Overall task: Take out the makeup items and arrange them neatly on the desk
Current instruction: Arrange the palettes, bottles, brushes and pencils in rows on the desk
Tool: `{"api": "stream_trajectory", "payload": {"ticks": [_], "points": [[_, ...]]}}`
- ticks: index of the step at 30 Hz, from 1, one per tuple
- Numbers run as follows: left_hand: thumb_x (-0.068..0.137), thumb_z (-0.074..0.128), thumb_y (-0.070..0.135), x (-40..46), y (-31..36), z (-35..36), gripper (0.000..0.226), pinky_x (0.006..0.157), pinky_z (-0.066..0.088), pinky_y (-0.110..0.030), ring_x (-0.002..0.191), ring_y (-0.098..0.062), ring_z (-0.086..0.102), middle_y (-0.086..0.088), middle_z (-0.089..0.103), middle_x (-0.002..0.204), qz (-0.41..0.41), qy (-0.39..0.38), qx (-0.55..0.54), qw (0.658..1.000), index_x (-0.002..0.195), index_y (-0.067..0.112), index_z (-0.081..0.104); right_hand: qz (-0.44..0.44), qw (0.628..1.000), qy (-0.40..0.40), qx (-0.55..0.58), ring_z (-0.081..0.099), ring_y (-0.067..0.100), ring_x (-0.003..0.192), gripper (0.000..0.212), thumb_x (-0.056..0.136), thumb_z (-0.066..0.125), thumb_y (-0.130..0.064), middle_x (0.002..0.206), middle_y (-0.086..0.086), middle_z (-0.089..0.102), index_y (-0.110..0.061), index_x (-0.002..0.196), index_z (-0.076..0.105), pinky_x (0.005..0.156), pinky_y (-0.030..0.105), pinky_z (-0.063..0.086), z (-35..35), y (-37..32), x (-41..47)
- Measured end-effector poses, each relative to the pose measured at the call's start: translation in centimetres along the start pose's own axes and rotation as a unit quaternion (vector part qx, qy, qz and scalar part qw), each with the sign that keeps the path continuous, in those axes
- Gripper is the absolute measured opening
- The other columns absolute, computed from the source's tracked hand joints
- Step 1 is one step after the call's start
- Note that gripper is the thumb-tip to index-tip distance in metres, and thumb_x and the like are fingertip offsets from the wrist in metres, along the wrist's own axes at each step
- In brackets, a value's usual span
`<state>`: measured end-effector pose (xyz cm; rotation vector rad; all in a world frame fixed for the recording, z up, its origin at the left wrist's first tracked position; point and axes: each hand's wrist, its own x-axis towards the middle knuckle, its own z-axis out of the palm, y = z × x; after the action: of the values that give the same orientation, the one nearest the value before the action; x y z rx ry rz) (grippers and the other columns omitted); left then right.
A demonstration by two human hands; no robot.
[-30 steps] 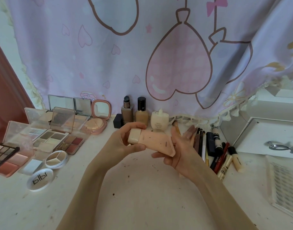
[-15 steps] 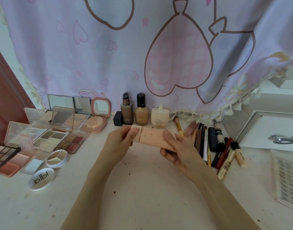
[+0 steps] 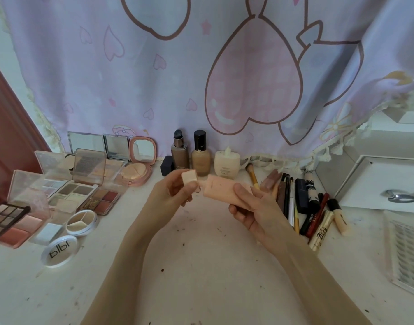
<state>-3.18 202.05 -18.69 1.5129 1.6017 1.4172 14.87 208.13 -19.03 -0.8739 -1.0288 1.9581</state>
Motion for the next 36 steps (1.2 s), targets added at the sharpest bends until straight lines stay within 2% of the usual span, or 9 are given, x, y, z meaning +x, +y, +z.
{"api": "stream_trajectory", "payload": {"ticks": [4, 8, 13, 18, 24, 26, 28, 32, 36], "points": [[0.091, 0.052, 0.026, 0.4, -0.9, -0.7, 0.015, 0.062, 0.047, -0.02, 0.06, -0.005, 0.056, 0.001, 0.067, 0.076, -0.064, 0.111, -0.027, 0.991, 0.104, 0.02, 0.047, -0.008, 1.0, -0.002, 0.002, 0.057, 0.013, 0.051, 0.017, 0.091, 0.055, -0.012, 0.07, 0.006, 0.066, -0.001, 0.104, 0.061, 0.044, 0.019, 0.047, 0.3, 0.3, -0.1], [0.096, 0.046, 0.028, 0.7, -2.8, -2.7, 0.033, 0.084, 0.043, -0.034, 0.091, -0.024, 0.058, -0.008, 0.065, 0.101, -0.115, 0.217, 0.143, 0.959, 0.123, 0.009, 0.052, 0.029, 0.999, -0.009, -0.015, 0.062, 0.015, 0.056, 0.019, 0.095, 0.047, -0.005, 0.085, 0.014, 0.064, 0.001, 0.111, 0.056, 0.051, 0.022, 0.051, 1.9, 1.3, 0.2], [0.094, 0.05, 0.021, 0.6, -3.6, -3.1, 0.036, 0.088, 0.038, -0.03, 0.108, -0.028, 0.056, -0.015, 0.062, 0.118, -0.145, 0.236, 0.21, 0.938, 0.127, 0.01, 0.055, 0.059, 0.996, 0.041, -0.059, 0.064, 0.016, 0.066, 0.023, 0.096, 0.045, -0.005, 0.099, 0.013, 0.061, -0.002, 0.118, 0.05, 0.058, 0.023, 0.056, 4.3, 2.7, 1.6], [0.09, 0.058, 0.025, 0.5, -3.7, -3.0, 0.03, 0.077, 0.036, -0.025, 0.087, -0.014, 0.051, -0.012, 0.065, 0.107, -0.182, 0.266, 0.198, 0.926, 0.112, 0.005, 0.06, 0.074, 0.992, 0.081, -0.067, 0.064, 0.018, 0.067, 0.031, 0.095, 0.047, -0.004, 0.115, 0.016, 0.058, 0.002, 0.126, 0.046, 0.071, 0.028, 0.057, 6.6, 3.2, 2.7], [0.091, 0.056, 0.017, 0.5, -3.7, -2.8, 0.031, 0.082, 0.036, -0.026, 0.106, -0.025, 0.057, -0.014, 0.063, 0.114, -0.195, 0.287, 0.211, 0.914, 0.119, 0.003, 0.057, 0.046, 0.977, 0.105, -0.181, 0.065, 0.015, 0.083, 0.038, 0.092, 0.051, -0.002, 0.126, 0.01, 0.054, -0.001, 0.13, 0.047, 0.062, 0.016, 0.055, 6.3, 3.5, 2.5], [0.09, 0.056, 0.017, 0.5, -3.6, -2.7, 0.032, 0.087, 0.039, -0.029, 0.108, -0.026, 0.056, -0.014, 0.062, 0.115, -0.195, 0.279, 0.211, 0.916, 0.12, 0.003, 0.056, 0.0, 0.942, 0.107, -0.317, 0.061, 0.007, 0.073, 0.037, 0.091, 0.054, -0.006, 0.113, 0.003, 0.055, -0.002, 0.127, 0.048, 0.056, 0.006, 0.048, 5.8, 3.3, 2.3], [0.09, 0.056, 0.017, 0.5, -3.6, -2.7, 0.033, 0.092, 0.04, -0.032, 0.11, -0.027, 0.055, -0.014, 0.061, 0.117, -0.196, 0.27, 0.208, 0.919, 0.121, 0.004, 0.055, -0.069, 0.868, 0.108, -0.479, 0.056, 0.01, 0.074, 0.027, 0.089, 0.057, -0.015, 0.096, -0.001, 0.051, -0.007, 0.114, 0.053, 0.052, 0.007, 0.041, 5.3, 3.0, 2.2], [0.09, 0.056, 0.017, 0.5, -3.5, -2.8, 0.033, 0.093, 0.039, -0.032, 0.111, -0.026, 0.054, -0.014, 0.061, 0.117, -0.197, 0.266, 0.202, 0.922, 0.121, 0.004, 0.056, -0.144, 0.732, 0.079, -0.661, 0.043, 0.015, 0.088, 0.026, 0.091, 0.054, -0.026, 0.105, 0.004, 0.048, -0.01, 0.112, 0.052, 0.072, 0.022, 0.032, 4.9, 3.4, 1.8], [0.09, 0.057, 0.017, 0.5, -3.5, -2.8, 0.034, 0.093, 0.04, -0.032, 0.111, -0.025, 0.054, -0.014, 0.061, 0.118, -0.2, 0.262, 0.199, 0.923, 0.122, 0.005, 0.056, -0.209, 0.623, 0.086, -0.748, 0.046, 0.019, 0.102, 0.028, 0.096, 0.044, -0.029, 0.117, 0.004, 0.047, -0.017, 0.12, 0.054, 0.082, 0.027, 0.039, 4.7, 3.8, 1.5]]}}
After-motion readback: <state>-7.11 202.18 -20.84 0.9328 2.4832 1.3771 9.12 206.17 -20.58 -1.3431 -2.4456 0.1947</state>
